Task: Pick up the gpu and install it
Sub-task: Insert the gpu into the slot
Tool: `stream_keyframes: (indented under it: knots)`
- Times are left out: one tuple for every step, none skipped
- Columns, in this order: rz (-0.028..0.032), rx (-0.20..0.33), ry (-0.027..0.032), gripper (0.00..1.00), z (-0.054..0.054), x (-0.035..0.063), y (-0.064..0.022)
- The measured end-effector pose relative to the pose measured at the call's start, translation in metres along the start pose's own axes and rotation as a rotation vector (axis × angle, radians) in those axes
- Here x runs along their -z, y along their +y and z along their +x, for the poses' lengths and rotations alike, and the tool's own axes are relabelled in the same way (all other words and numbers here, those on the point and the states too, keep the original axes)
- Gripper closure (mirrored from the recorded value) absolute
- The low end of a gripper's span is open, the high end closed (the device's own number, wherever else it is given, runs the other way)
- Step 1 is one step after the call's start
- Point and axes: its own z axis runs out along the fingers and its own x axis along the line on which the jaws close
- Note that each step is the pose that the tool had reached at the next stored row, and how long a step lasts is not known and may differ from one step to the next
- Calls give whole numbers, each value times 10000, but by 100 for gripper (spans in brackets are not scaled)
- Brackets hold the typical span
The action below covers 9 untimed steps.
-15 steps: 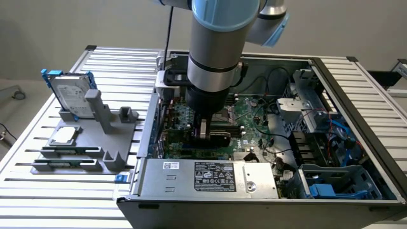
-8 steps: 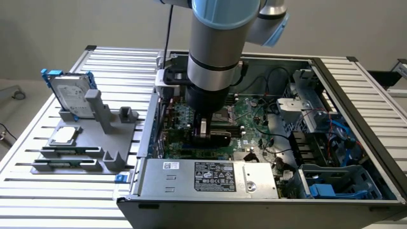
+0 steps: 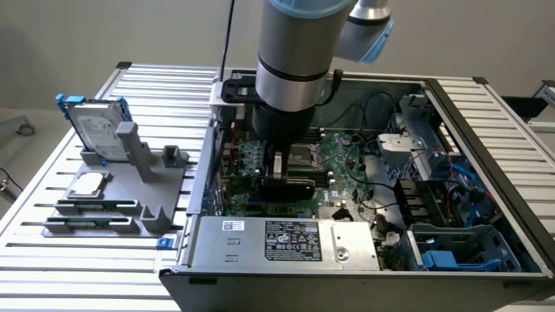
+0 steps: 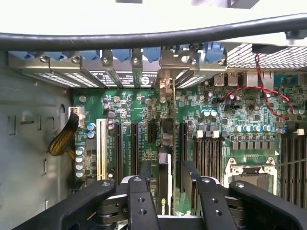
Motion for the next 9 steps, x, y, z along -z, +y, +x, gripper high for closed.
stream_keyframes:
  knots:
    - [-6, -1, 1, 60, -1, 12, 1]
    - [-13, -1, 0, 60, -2, 22, 2]
    - [-20, -2, 2, 60, -3, 31, 3]
    - [-26, -2, 0, 60, -3, 37, 3]
    - [-36, -3, 0, 60, -4, 43, 4]
    - [-49, -4, 0, 60, -4, 50, 4]
    - [-57, -5, 0, 60, -5, 55, 5]
    - [-67, -6, 0, 62, -5, 62, 5]
    - [-78, -7, 1, 62, -6, 70, 6]
